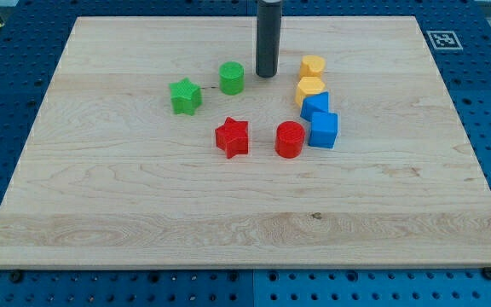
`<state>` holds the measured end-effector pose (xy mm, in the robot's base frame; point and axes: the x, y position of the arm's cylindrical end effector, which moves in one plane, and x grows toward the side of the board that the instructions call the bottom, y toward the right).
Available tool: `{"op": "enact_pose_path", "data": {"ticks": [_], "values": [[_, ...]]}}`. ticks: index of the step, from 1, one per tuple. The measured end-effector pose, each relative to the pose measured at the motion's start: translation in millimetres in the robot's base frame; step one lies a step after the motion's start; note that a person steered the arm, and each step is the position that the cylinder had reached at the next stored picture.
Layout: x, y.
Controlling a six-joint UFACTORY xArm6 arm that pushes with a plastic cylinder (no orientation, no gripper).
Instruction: Push the red star towards left
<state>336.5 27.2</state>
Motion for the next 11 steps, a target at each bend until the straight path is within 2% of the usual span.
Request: {"op": "enact_pose_path", "data": {"ticks": [2,4,5,7,10,11], "values": [[39.4,-6.6],[101.0,-11.8],[114.7,-11.4],[106.6,-13.9],[125.0,-72.2],[121.3,-61.5]]}}
